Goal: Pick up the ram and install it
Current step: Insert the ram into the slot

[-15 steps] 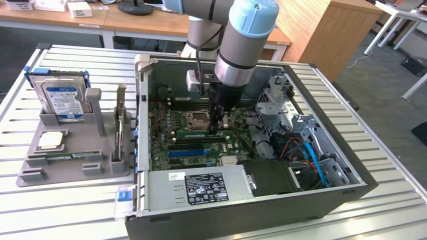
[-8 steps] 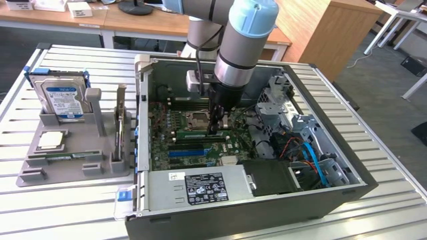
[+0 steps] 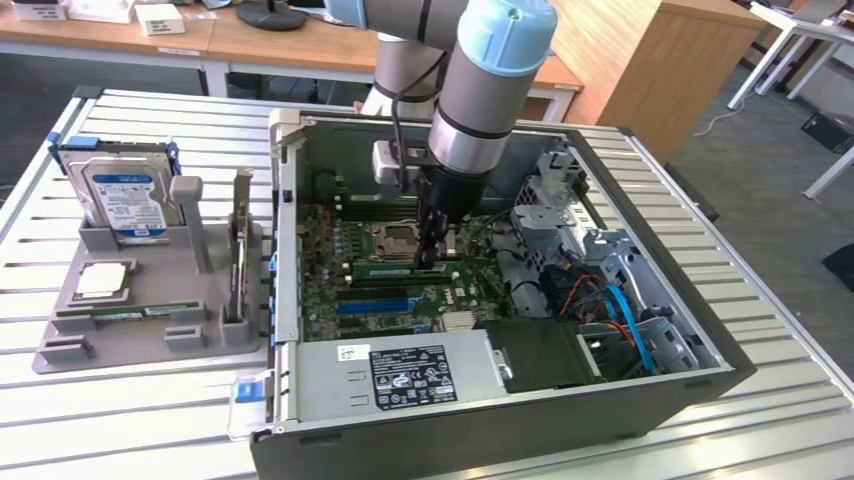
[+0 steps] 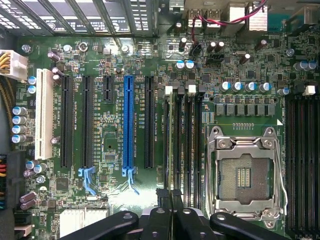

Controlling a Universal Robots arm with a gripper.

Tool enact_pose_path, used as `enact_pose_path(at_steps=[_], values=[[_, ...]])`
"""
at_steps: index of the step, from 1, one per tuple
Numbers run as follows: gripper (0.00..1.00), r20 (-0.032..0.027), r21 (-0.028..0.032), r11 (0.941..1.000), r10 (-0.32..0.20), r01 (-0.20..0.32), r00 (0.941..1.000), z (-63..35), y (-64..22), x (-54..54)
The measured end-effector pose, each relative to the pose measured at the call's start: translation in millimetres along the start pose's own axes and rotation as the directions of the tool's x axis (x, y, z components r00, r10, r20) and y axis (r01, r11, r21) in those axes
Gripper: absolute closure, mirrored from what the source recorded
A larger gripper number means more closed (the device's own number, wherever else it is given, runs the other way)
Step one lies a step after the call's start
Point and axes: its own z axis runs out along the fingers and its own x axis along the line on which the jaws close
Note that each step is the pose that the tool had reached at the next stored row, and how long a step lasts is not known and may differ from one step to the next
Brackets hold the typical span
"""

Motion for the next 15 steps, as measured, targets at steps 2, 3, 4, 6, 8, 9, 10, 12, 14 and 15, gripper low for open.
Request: enact_pose_path(at_steps=[2,3,4,6,8,9,10,12,14,15], values=[[0.88,0.0003,0.0001,1.0,0.0,0.0,1.0,0.5,-0.1,0.0],[0.88,0.0002,0.0,1.0,0.0,0.0,1.0,0.7,0.0,0.0],[0.88,0.0002,0.0001,1.0,0.0,0.0,1.0,0.7,0.0,0.0],[0.88,0.0,0.0,1.0,0.0,0.0,1.0,0.7,0.0,0.0],[0.88,0.0,0.0,1.0,-0.001,0.001,1.0,0.6,0.0,0.0],[0.88,0.0,0.0,1.0,-0.001,0.001,1.0,0.7,0.0,0.0],[0.88,0.0,-0.0001,1.0,-0.002,0.002,1.0,0.7,0.0,0.0],[0.88,-0.0001,-0.0001,1.0,-0.004,0.004,1.0,0.6,0.0,0.0],[0.88,-0.0002,-0.0001,1.0,-0.007,0.007,1.0,0.6,0.0,0.0],[0.88,-0.0002,-0.0001,1.0,-0.008,0.008,1.0,0.7,-0.1,0.0]])
